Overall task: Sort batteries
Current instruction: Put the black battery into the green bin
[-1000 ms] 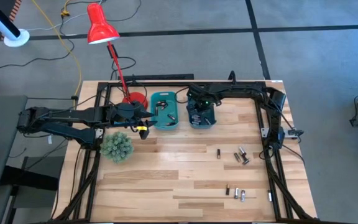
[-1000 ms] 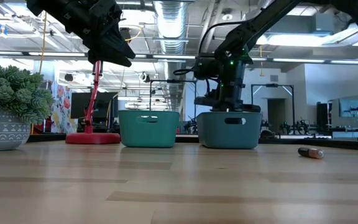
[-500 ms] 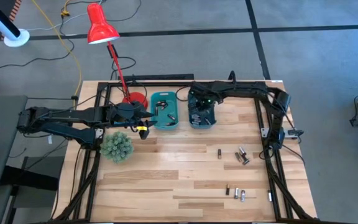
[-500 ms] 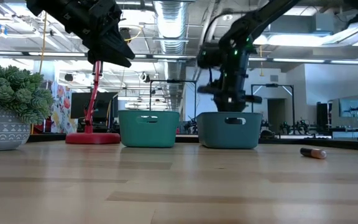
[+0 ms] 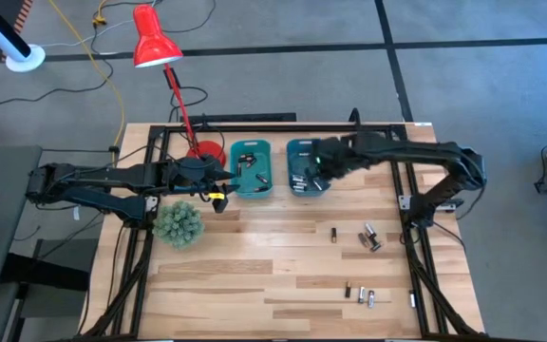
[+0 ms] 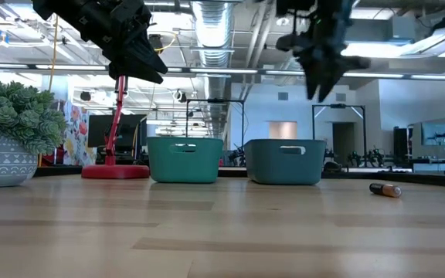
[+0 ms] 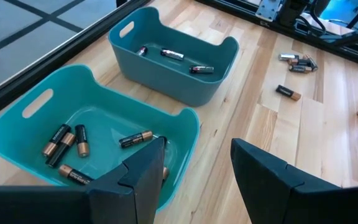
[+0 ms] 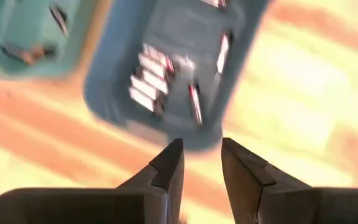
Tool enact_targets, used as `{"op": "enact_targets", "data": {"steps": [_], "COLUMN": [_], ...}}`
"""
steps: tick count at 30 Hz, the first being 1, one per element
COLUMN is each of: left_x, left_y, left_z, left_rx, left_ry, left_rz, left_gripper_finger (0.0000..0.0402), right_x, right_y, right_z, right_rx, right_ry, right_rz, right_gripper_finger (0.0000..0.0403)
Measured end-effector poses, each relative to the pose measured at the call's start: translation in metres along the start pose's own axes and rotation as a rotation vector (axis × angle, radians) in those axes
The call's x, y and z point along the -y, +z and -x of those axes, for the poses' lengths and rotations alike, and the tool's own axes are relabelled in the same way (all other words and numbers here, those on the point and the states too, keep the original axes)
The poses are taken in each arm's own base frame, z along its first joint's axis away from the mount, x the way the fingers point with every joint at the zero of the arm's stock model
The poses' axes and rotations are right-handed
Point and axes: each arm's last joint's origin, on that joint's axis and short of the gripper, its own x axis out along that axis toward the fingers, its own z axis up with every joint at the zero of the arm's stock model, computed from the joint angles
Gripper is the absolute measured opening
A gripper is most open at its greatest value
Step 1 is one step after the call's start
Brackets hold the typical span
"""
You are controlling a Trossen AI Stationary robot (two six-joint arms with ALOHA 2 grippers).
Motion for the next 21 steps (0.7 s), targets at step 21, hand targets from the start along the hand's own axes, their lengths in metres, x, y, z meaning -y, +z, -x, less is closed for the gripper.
{"op": "enact_targets", "data": {"steps": [21], "left_x": [0.000], "left_y": [0.001], "left_z": [0.000], "left_rx": [0.006], "left_ry": [-0.002], "left_rz": [-0.039], "left_gripper_finger": [0.0183], "right_x": [-0.018], "right_y": [-0.152], "right_z": [-0.049], "right_rx": [-0.198], "right_ry": [0.023], "right_rz": [-0.311], "right_gripper_finger": [0.0122]}}
